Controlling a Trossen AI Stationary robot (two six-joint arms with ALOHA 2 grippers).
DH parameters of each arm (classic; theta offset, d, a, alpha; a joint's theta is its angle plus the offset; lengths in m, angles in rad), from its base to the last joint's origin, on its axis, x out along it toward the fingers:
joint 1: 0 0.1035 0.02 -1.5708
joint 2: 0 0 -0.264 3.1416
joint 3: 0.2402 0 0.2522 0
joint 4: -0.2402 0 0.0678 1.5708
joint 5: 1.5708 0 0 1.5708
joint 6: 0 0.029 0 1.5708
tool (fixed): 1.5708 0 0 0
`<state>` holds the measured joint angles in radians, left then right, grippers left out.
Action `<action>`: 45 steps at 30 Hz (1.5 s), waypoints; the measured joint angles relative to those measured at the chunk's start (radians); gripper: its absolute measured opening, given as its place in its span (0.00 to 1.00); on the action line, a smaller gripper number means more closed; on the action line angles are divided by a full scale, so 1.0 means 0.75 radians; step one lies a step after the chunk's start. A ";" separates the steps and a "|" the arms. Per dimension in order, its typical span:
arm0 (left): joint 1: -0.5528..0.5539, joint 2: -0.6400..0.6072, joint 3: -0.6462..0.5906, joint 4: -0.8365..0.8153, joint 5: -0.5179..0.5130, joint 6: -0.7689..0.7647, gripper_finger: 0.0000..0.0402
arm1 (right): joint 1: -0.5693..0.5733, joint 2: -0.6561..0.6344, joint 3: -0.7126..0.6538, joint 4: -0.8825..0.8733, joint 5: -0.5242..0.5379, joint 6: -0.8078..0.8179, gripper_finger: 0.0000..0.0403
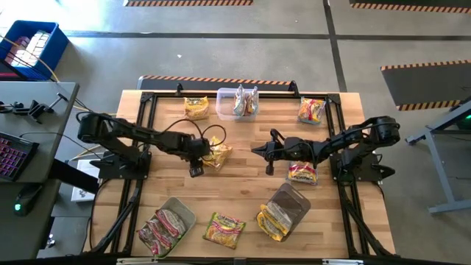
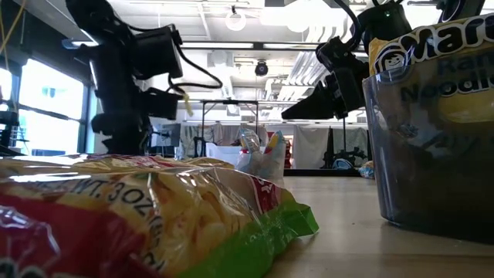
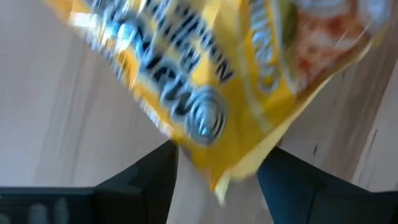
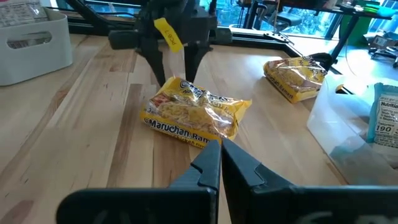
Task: Sort Maruchan noodles
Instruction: Put the yellow noodle pack into the black bin
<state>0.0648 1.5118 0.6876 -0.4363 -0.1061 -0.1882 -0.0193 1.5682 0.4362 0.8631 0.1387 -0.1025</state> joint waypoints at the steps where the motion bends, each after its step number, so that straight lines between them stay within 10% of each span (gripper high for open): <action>1: -0.003 0.011 0.000 0.030 -0.006 0.026 0.49 | 0.000 0.000 0.000 0.002 0.000 0.000 0.00; 13: -0.004 0.015 0.000 0.161 -0.248 0.409 0.02 | -0.010 -0.002 0.000 0.001 0.000 0.044 0.00; 20: -0.065 0.006 0.000 0.379 -0.552 0.771 0.01 | -0.127 -0.078 0.166 -0.445 -0.202 0.170 0.10; 29: -0.136 -0.033 0.002 0.758 -0.645 1.081 0.00 | -0.278 -0.078 0.765 -1.483 -0.480 0.083 0.54; 35: -0.142 -0.036 0.002 0.864 -0.649 1.059 0.00 | -0.360 0.005 0.986 -1.615 -0.730 0.173 0.68; 45: -0.153 -0.036 0.002 0.959 -0.643 1.040 0.00 | -0.369 0.276 1.090 -1.525 -0.755 0.162 0.69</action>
<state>-0.0498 1.4845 0.6888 0.2830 -0.5884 0.5921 -0.2962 1.7755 1.2533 -0.2808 -0.4278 0.0189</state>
